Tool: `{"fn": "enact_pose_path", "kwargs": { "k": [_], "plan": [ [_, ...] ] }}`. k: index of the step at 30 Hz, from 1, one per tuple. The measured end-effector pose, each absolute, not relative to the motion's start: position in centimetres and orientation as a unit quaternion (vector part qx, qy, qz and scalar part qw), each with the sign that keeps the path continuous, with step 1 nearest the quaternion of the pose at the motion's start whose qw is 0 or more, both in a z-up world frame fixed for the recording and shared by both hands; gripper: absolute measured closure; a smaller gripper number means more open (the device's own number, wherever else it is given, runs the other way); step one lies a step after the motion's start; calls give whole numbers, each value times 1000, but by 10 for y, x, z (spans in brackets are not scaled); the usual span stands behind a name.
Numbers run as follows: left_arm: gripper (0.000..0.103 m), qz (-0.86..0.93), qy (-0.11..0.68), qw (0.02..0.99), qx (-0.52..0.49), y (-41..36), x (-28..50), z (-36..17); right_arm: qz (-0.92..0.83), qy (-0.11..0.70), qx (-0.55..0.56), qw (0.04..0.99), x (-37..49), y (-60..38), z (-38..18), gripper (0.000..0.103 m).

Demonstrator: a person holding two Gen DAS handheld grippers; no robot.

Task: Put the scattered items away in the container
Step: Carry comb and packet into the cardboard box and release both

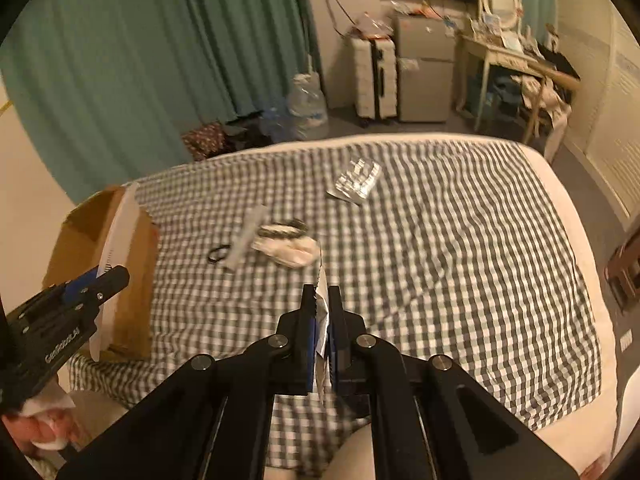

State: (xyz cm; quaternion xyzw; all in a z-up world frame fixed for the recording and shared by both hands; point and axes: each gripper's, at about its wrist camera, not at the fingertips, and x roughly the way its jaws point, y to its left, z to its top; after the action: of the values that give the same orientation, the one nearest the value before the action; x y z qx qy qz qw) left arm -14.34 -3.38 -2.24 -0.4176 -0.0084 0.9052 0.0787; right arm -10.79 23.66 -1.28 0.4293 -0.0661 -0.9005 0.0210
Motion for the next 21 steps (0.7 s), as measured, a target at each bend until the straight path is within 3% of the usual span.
{"fn": "enact_pose_path", "kwargs": {
  "k": [5,12,21],
  "plan": [
    [77,909,-22,65,-410,-76,-138,14,-911,-35,408,52,-97,191,17,98],
    [77,928,30,19,-370,-141,-133,75,-916,1,382,127,-98,120,59,98],
    [76,921,10,-27,-389,-218,-134,49,-879,-3,407,249,-120,17,70,98]
  ]
}}
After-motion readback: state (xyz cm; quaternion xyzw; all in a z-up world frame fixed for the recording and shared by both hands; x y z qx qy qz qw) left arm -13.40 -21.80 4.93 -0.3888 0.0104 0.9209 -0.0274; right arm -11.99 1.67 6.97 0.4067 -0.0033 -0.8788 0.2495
